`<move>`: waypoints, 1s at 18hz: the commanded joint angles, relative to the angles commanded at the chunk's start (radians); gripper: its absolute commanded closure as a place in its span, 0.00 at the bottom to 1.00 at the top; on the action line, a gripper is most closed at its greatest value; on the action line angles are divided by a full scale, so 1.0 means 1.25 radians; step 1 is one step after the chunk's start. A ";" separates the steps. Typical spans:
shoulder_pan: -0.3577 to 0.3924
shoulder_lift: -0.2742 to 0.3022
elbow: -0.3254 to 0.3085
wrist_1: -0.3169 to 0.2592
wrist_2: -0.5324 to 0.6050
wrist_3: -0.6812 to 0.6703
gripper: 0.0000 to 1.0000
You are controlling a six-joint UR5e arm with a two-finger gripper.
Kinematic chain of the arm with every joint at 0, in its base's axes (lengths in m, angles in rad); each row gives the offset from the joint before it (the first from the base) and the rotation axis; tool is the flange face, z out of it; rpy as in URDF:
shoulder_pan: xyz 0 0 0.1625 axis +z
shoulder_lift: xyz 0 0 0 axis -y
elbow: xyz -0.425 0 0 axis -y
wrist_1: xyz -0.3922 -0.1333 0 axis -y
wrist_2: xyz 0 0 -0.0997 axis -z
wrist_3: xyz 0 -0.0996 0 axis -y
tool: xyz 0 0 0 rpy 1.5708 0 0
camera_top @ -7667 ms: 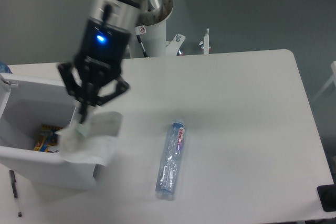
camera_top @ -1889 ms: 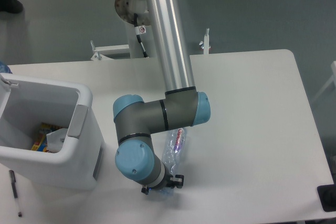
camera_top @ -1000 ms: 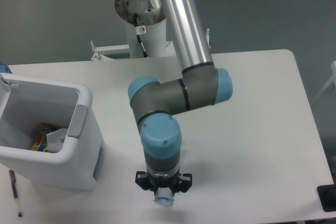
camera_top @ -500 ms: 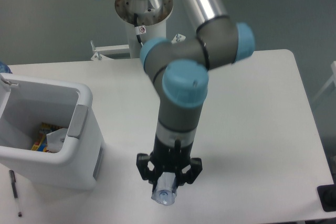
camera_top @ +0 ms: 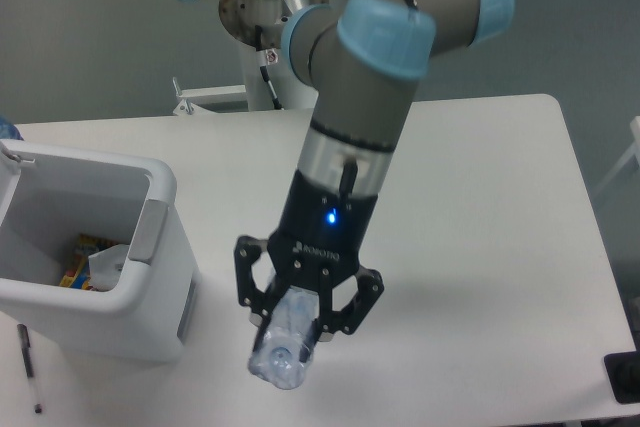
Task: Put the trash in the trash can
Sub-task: 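Carry the bottle over the bin and release it inside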
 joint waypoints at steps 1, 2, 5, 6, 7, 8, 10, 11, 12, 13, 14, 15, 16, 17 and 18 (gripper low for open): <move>0.000 0.004 0.006 0.001 -0.018 -0.006 0.52; 0.000 0.004 0.013 0.004 -0.037 -0.007 0.52; 0.001 0.002 0.047 0.002 -0.082 -0.023 0.52; 0.004 0.002 0.056 0.004 -0.108 -0.037 0.52; 0.005 0.004 0.059 0.004 -0.119 -0.039 0.52; 0.004 0.005 0.059 0.004 -0.130 -0.039 0.52; -0.001 0.018 0.059 0.004 -0.151 -0.042 0.52; -0.007 0.022 0.057 0.004 -0.160 -0.047 0.52; -0.017 0.028 0.055 0.004 -0.161 -0.055 0.52; -0.028 0.031 0.054 0.004 -0.161 -0.060 0.52; -0.037 0.031 0.054 0.004 -0.161 -0.064 0.52; -0.050 0.033 0.049 0.004 -0.161 -0.071 0.52; -0.059 0.042 0.043 0.002 -0.160 -0.078 0.52; -0.064 0.054 0.030 0.002 -0.160 -0.080 0.52; -0.071 0.060 0.019 0.002 -0.160 -0.081 0.52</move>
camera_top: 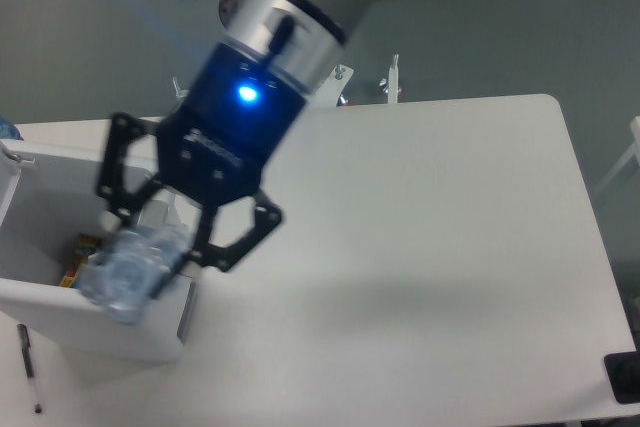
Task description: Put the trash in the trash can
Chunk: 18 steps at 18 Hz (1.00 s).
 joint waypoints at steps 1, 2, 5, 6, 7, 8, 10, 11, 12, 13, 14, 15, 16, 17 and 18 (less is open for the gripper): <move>-0.012 0.010 -0.016 0.000 0.000 0.001 0.51; -0.021 0.020 -0.031 0.001 0.001 0.005 0.51; -0.033 0.038 -0.071 0.004 0.005 0.012 0.51; -0.036 0.036 -0.071 0.004 0.007 0.020 0.51; -0.037 0.033 -0.071 0.005 0.009 0.022 0.50; -0.045 0.032 -0.074 0.006 0.009 0.022 0.50; -0.058 0.032 -0.087 0.011 0.011 0.025 0.50; -0.060 0.032 -0.093 0.012 0.010 0.026 0.50; -0.069 0.032 -0.097 0.013 0.011 0.028 0.50; -0.075 0.031 -0.104 0.016 0.011 0.033 0.49; -0.077 0.031 -0.114 0.016 0.013 0.043 0.48; -0.083 0.031 -0.126 0.016 0.017 0.058 0.47; -0.088 0.031 -0.140 0.015 0.027 0.072 0.45; -0.095 0.031 -0.152 0.016 0.040 0.089 0.38; -0.099 0.031 -0.164 0.018 0.047 0.105 0.19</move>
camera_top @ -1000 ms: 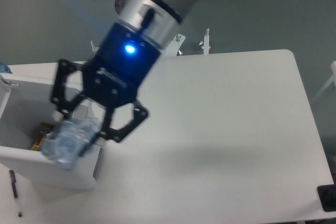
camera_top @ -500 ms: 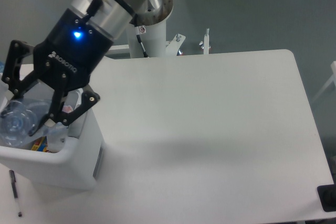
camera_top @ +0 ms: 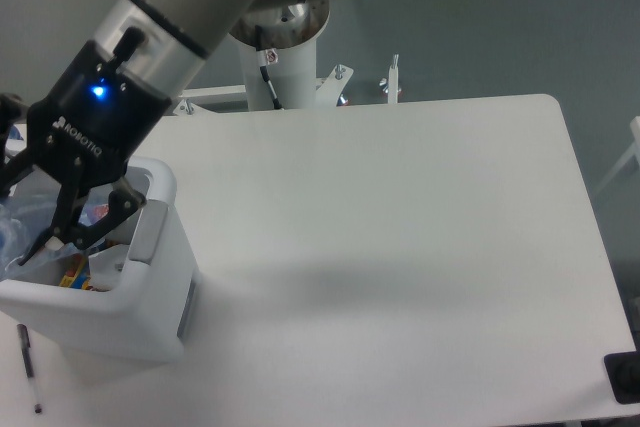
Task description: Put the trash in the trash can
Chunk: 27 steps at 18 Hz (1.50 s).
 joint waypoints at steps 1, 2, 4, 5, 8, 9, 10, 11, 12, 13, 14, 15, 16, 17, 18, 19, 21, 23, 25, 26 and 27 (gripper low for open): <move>-0.001 0.001 -0.010 0.000 0.001 0.012 0.05; -0.004 0.004 -0.018 0.000 0.001 0.016 0.00; -0.005 0.005 -0.020 0.000 0.001 0.016 0.00; -0.005 0.004 -0.019 0.000 0.001 0.016 0.00; -0.005 0.000 -0.015 0.000 0.003 0.016 0.00; -0.004 -0.005 -0.010 0.000 0.004 0.017 0.00; 0.004 -0.017 -0.005 0.000 0.015 0.019 0.00; 0.016 -0.027 0.005 0.000 0.040 0.020 0.00; 0.034 -0.036 0.012 0.000 0.070 0.021 0.00; 0.053 -0.043 0.017 0.000 0.089 0.023 0.00; 0.072 -0.050 0.021 0.000 0.097 0.023 0.00; 0.094 -0.058 0.024 0.000 0.097 0.023 0.00; 0.118 -0.060 0.027 0.000 0.097 0.023 0.00; 0.138 -0.063 0.028 0.000 0.097 0.023 0.00; 0.160 -0.069 0.029 0.000 0.097 0.023 0.00; 0.178 -0.074 0.029 0.000 0.097 0.023 0.00; 0.199 -0.086 0.024 0.000 0.099 0.023 0.00; 0.221 -0.101 0.020 0.001 0.101 0.025 0.00; 0.246 -0.114 0.017 -0.002 0.101 0.038 0.00; 0.259 -0.117 0.011 -0.004 0.102 0.063 0.00; 0.275 -0.117 0.004 -0.005 0.102 0.087 0.00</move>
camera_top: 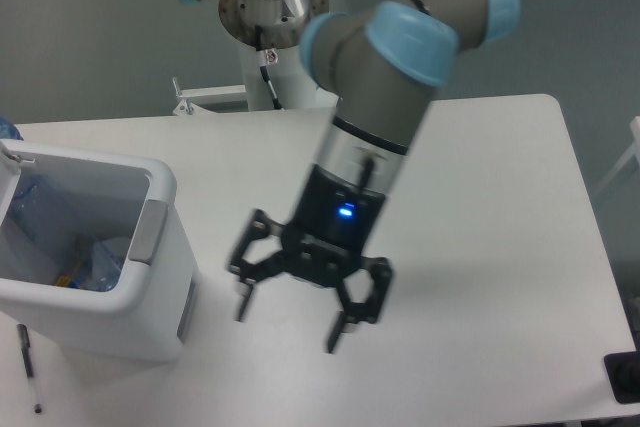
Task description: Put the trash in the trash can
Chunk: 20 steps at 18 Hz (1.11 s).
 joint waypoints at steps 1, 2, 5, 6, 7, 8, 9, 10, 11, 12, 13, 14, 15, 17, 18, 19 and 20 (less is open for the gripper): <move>0.016 0.000 -0.003 0.000 0.000 0.015 0.00; 0.027 0.001 -0.004 -0.002 0.000 0.025 0.00; 0.042 0.001 -0.006 -0.017 0.037 0.040 0.00; 0.042 0.001 -0.009 -0.017 0.073 0.043 0.00; 0.042 0.002 -0.010 -0.020 0.115 0.048 0.00; 0.041 0.001 -0.011 -0.023 0.157 0.055 0.00; 0.038 0.002 -0.014 -0.034 0.195 0.066 0.00; 0.037 0.005 -0.020 -0.049 0.229 0.082 0.00; 0.037 0.006 -0.023 -0.061 0.253 0.106 0.00; 0.036 0.007 -0.027 -0.071 0.264 0.131 0.00; 0.036 0.007 -0.034 -0.077 0.271 0.151 0.00; 0.035 0.007 -0.038 -0.079 0.281 0.167 0.00; 0.035 0.007 -0.043 -0.081 0.298 0.174 0.00; 0.030 0.007 -0.047 -0.087 0.338 0.195 0.00; 0.026 0.007 -0.048 -0.096 0.362 0.210 0.00; 0.026 0.007 -0.048 -0.113 0.388 0.231 0.00; 0.025 0.009 -0.047 -0.137 0.412 0.259 0.00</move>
